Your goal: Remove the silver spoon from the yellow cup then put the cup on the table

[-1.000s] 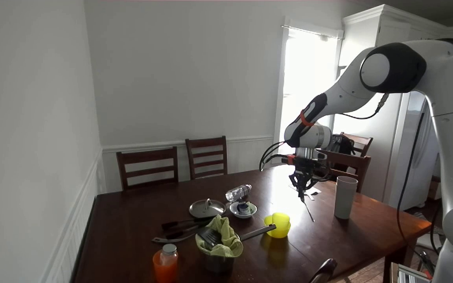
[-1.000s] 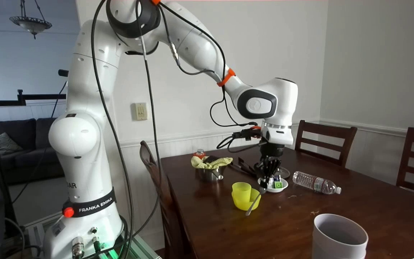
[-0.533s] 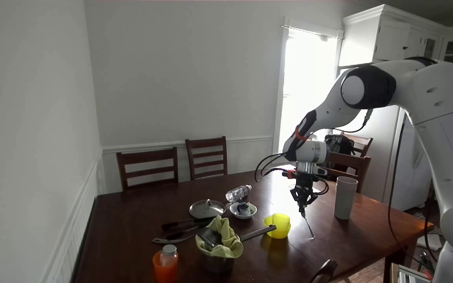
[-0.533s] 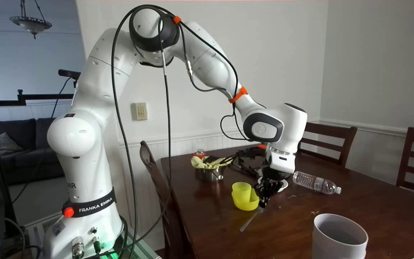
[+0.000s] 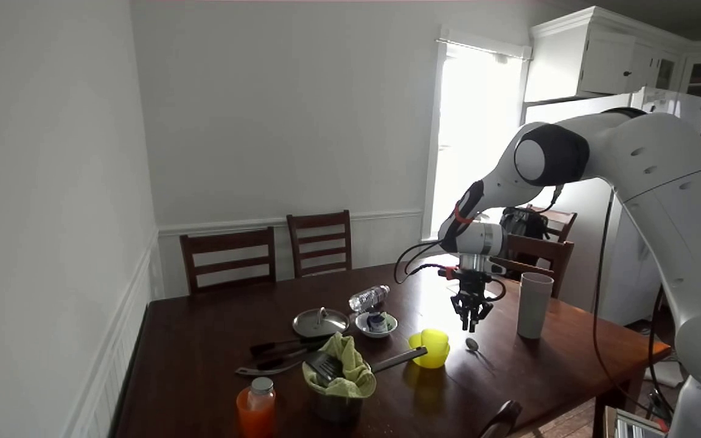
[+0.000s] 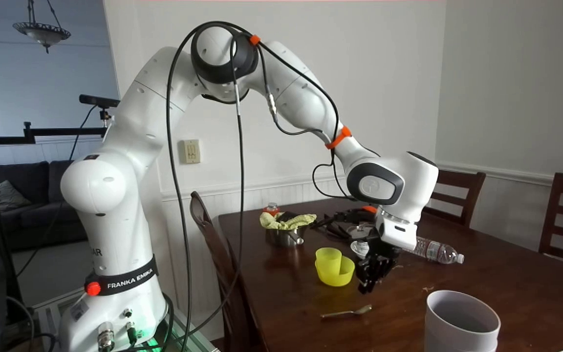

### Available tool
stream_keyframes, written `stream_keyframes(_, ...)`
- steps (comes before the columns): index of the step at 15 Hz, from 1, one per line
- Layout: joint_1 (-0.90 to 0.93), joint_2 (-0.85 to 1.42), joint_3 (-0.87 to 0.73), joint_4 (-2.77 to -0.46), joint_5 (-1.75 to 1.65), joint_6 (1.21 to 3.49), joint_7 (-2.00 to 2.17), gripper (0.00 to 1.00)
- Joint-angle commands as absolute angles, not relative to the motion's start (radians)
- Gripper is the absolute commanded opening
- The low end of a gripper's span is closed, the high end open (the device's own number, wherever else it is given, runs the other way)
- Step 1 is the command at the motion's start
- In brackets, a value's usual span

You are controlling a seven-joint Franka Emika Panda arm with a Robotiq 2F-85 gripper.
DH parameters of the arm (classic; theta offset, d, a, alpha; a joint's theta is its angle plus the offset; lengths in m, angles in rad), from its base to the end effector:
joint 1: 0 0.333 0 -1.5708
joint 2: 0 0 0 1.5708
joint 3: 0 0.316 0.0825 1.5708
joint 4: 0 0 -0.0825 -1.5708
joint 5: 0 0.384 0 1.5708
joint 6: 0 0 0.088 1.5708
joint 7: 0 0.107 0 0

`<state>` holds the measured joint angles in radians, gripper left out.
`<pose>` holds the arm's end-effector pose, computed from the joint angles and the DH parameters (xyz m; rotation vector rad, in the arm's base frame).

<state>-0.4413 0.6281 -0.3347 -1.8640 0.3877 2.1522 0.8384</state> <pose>0.4459 -0.4086 0.1721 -1.8297 2.4176 0.4363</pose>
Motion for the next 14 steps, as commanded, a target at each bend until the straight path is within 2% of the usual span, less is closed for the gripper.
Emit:
stream_keyframes(1,-0.474,0.69,-0.33,-1.784,0.418,2.117,0.821,0.53)
stream_keyframes(7,-0.433,0.622,-0.331,-1.828,0.406,2.128,0.841,0.95)
stream_keyframes(8,-0.41,0.589,-0.329,-1.859,0.394,2.136,0.842,0.99)
stream_keyframes(14,-0.268,0.465,-0.335,-1.98,0.198,2.128,0.748,1.0)
